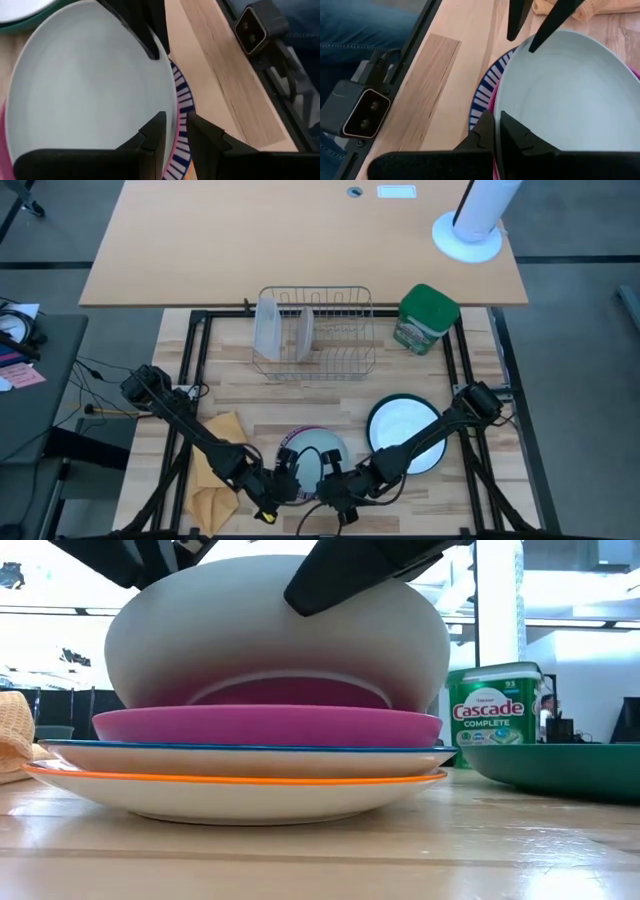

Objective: Sort dishes
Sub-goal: Put the light blue plate into the dish rack

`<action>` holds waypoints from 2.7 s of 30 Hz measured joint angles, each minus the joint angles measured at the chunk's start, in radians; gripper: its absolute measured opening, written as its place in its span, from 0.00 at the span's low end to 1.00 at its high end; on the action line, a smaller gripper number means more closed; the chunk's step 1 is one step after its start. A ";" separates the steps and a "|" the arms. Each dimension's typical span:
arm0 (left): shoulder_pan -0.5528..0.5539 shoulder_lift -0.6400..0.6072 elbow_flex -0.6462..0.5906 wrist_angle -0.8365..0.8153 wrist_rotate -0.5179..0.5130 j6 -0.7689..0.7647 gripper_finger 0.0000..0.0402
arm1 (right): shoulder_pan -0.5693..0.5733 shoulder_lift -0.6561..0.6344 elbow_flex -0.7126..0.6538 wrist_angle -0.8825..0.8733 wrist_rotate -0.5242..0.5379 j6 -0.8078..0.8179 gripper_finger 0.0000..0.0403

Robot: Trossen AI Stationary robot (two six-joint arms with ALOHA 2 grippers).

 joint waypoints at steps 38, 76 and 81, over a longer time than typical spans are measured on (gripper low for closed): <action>0.024 0.001 -0.002 -0.007 -0.031 0.031 0.22 | -0.019 0.000 -0.001 0.040 -0.003 -0.019 0.03; 0.087 -0.038 0.216 -0.170 -0.271 0.120 0.00 | 0.115 -0.541 0.000 -0.309 0.358 -0.159 0.24; 0.100 -0.099 0.251 -0.162 -0.390 0.129 0.00 | 0.156 -0.697 0.000 -0.310 0.502 -0.225 0.24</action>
